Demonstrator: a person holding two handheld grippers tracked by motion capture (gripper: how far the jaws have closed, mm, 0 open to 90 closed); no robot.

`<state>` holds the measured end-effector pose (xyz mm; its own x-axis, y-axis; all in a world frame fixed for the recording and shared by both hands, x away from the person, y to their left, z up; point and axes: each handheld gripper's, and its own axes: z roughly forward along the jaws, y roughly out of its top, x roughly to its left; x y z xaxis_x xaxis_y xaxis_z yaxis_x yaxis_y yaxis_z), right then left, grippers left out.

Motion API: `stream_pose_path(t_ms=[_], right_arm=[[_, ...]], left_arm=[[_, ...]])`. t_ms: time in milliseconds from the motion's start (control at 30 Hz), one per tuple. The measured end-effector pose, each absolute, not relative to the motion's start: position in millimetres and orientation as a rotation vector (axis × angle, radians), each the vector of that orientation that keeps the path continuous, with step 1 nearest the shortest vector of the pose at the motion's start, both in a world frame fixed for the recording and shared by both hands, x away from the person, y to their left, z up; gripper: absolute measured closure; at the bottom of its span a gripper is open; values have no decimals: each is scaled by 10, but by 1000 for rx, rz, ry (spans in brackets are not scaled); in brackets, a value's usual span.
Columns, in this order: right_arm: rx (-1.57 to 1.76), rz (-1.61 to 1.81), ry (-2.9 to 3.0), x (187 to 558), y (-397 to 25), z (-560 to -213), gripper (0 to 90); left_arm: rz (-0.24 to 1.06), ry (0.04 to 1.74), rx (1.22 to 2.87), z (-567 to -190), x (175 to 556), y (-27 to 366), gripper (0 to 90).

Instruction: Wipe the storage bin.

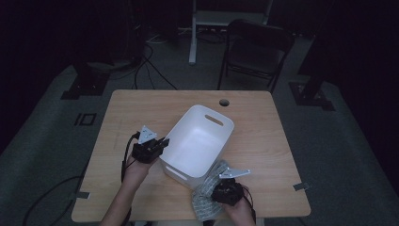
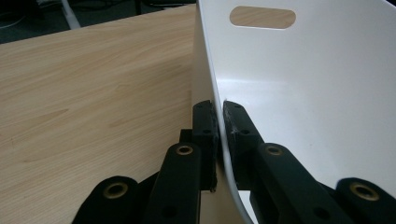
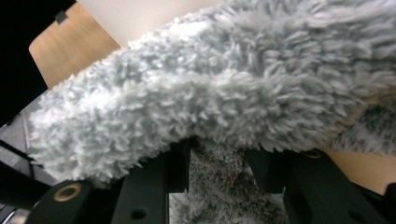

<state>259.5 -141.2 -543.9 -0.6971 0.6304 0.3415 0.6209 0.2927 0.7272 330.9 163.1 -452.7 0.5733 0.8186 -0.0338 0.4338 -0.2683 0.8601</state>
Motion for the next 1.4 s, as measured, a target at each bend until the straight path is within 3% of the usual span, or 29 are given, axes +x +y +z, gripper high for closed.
stream_pose_path(t_ms=[167,633,1400], right_arm=[[1240,1397,2552,2616,-1420,-5432,731],[1074,1673,2179,2384,-1663,-4717,747],[1250,1555,2206,2595,-1606,-5111,741]], left_arm=[[539,1012,1897,-4528,3309,1630,838],[547,1008,1906,-4525,3315,1632,838],[548,1003,1908,-4524,3310,1620,839]])
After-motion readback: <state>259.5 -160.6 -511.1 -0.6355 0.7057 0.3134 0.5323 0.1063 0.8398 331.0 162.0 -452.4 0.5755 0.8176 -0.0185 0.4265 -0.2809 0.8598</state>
